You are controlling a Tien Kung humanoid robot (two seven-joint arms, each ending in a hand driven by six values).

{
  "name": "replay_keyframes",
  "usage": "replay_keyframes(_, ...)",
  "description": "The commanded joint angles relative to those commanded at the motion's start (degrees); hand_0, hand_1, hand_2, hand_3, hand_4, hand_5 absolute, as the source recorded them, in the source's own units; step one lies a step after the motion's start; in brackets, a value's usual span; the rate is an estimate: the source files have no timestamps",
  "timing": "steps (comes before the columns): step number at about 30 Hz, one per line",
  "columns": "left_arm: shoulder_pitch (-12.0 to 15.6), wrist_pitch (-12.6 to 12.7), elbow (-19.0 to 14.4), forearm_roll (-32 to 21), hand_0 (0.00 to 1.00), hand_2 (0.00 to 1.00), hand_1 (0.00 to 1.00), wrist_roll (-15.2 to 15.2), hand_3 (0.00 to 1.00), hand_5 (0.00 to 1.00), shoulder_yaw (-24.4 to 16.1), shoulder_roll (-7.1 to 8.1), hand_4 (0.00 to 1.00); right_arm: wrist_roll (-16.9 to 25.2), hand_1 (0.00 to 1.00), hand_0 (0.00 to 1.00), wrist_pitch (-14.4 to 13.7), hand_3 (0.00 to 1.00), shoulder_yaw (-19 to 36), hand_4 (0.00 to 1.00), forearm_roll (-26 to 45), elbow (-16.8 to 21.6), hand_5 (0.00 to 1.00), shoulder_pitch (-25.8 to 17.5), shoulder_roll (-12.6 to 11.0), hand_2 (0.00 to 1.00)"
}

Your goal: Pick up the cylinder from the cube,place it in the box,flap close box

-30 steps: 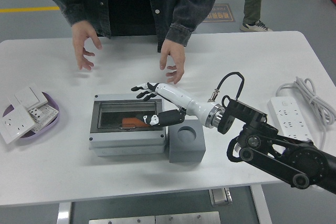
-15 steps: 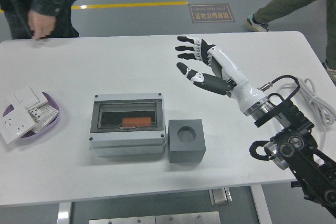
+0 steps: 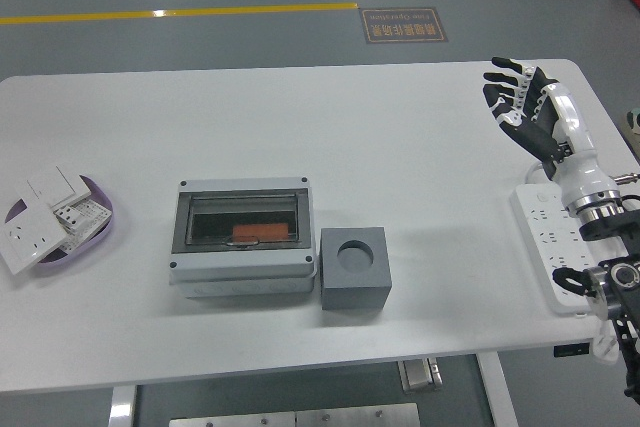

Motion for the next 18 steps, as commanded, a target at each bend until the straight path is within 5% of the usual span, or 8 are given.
replay_keyframes(18, 0.9, 0.2, 0.0, -0.9, 0.637, 0.657, 0.671, -0.1, 0.7, 0.322, 0.2, 0.29, 0.75, 2.3, 0.669, 0.711, 0.9, 0.729, 5.1, 0.707, 2.7, -2.4, 0.366, -3.9, 0.9, 0.716)
